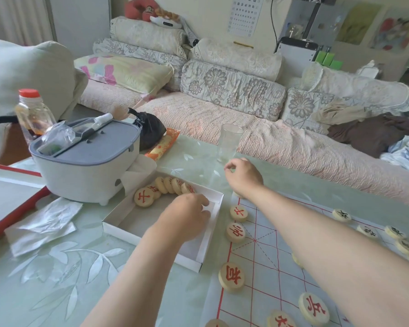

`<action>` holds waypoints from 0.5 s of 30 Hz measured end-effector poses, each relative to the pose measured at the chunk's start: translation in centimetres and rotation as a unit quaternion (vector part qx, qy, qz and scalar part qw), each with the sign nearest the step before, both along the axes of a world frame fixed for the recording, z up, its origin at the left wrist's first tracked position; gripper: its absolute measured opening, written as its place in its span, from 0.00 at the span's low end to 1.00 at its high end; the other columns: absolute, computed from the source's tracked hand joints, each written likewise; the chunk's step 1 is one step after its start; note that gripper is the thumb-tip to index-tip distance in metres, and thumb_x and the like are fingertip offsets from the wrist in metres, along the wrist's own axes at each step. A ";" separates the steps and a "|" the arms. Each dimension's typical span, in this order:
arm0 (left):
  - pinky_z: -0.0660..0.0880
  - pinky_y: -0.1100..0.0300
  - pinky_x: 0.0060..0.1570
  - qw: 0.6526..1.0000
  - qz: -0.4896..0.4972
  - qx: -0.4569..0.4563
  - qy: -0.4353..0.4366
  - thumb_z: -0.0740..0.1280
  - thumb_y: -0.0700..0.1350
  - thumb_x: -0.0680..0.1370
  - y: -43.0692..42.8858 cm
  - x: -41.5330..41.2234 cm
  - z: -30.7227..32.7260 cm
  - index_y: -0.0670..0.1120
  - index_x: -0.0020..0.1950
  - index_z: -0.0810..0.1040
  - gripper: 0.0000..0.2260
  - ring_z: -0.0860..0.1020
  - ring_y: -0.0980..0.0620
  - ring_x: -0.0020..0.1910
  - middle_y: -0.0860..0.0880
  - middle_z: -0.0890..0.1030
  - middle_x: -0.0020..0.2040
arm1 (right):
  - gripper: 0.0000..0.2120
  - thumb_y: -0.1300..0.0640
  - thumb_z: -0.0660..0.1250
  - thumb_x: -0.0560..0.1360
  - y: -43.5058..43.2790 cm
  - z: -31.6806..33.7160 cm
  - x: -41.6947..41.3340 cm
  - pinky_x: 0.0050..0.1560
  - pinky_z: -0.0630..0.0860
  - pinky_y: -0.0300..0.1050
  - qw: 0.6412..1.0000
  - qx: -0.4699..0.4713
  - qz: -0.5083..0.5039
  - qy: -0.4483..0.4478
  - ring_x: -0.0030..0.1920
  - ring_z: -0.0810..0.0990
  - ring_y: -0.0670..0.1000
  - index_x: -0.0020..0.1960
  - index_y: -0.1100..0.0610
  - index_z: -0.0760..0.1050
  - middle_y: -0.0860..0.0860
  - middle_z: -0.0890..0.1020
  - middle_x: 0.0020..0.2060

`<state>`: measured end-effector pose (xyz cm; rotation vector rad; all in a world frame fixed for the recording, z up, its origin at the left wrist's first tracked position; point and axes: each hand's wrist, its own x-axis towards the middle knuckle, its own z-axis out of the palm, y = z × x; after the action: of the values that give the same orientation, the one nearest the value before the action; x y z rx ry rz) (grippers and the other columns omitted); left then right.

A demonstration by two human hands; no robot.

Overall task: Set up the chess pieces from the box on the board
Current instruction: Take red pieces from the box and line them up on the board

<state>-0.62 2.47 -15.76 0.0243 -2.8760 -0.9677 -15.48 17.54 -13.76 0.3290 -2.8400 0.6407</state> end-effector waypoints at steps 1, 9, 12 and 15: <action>0.74 0.59 0.53 1.000 0.011 -0.007 0.007 0.63 0.48 0.78 -0.5 0.0 0.2 0.52 0.64 0.76 0.15 0.76 0.50 0.55 0.51 0.78 0.58 | 0.07 0.53 0.64 0.77 -1.0 0.3 0.6 0.52 0.73 0.43 0.999 -0.019 0.036 0.006 0.54 0.79 0.52 0.50 0.49 0.80 0.49 0.79 0.54; 0.70 0.59 0.51 0.997 0.051 -0.059 0.029 0.66 0.44 0.76 -3.9 1.5 0.3 0.51 0.61 0.76 0.13 0.74 0.47 0.56 0.48 0.78 0.56 | 0.18 0.45 0.68 0.71 -7.2 0.9 5.4 0.54 0.73 0.43 0.976 0.094 0.191 -0.056 0.53 0.79 0.49 0.60 0.42 0.76 0.44 0.78 0.52; 0.71 0.58 0.57 0.997 0.060 -0.054 0.009 0.66 0.45 0.76 -4.8 2.0 0.0 0.49 0.65 0.75 0.16 0.74 0.48 0.59 0.48 0.77 0.59 | 0.22 0.44 0.69 0.71 -7.9 0.3 5.6 0.57 0.71 0.45 0.968 0.169 0.183 -0.041 0.59 0.78 0.53 0.64 0.43 0.75 0.49 0.75 0.57; 0.69 0.60 0.56 0.997 0.068 -0.044 0.008 0.66 0.43 0.76 -5.6 2.3 0.1 0.48 0.66 0.74 0.18 0.73 0.48 0.60 0.48 0.77 0.60 | 0.25 0.44 0.72 0.70 -8.0 -0.1 5.8 0.58 0.71 0.46 0.968 0.181 0.166 -0.043 0.62 0.76 0.55 0.65 0.48 0.74 0.51 0.74 0.60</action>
<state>1.71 -3.17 -15.65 0.2004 -2.8554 -0.8135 -9.66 9.55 -13.86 0.8707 -3.0036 0.1836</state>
